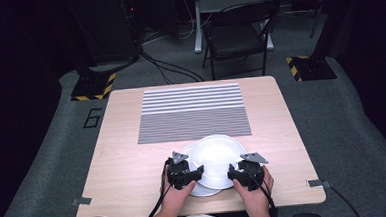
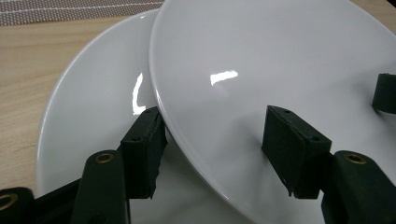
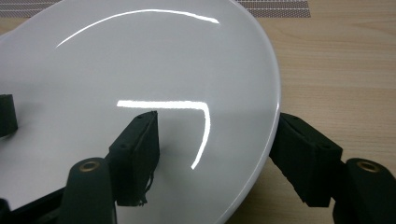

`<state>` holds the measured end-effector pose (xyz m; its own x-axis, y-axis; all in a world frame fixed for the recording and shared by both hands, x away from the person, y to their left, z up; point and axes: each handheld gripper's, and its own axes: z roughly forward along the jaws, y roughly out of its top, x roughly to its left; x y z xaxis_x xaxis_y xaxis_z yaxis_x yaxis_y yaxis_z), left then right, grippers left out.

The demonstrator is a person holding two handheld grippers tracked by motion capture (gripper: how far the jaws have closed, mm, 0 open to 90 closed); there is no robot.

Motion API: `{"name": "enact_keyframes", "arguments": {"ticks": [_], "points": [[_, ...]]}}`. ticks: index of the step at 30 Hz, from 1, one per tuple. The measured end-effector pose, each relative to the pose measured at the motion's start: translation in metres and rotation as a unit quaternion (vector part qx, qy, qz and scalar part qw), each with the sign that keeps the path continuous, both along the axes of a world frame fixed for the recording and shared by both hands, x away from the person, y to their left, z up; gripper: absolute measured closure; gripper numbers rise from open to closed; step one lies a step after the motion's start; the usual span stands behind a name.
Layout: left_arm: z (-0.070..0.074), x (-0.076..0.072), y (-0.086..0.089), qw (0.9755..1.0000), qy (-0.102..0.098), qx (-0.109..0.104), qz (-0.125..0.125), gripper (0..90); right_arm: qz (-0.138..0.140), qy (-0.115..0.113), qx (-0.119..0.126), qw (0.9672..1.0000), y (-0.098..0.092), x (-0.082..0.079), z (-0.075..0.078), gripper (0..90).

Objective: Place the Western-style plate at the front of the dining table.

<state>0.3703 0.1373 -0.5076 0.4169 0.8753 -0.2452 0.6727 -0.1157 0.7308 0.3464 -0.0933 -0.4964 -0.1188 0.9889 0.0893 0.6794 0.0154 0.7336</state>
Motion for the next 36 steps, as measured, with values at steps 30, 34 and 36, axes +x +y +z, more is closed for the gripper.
{"name": "enact_keyframes", "arguments": {"ticks": [30, 34, 36], "points": [[0.009, 0.008, 0.015, 0.9998, -0.002, 0.011, 0.018, 41.6, 0.017, 0.008, 0.013, 0.9997, 0.01, 0.002, 0.004, 39.0], [0.011, 0.01, 0.018, 0.9997, -0.004, 0.01, 0.022, 41.6, 0.018, 0.007, 0.016, 0.9997, 0.012, 0.004, 0.006, 39.0], [0.013, 0.011, 0.02, 0.9997, -0.004, 0.011, 0.023, 41.6, 0.017, 0.006, 0.018, 0.9997, 0.014, 0.005, 0.007, 39.0]]}}
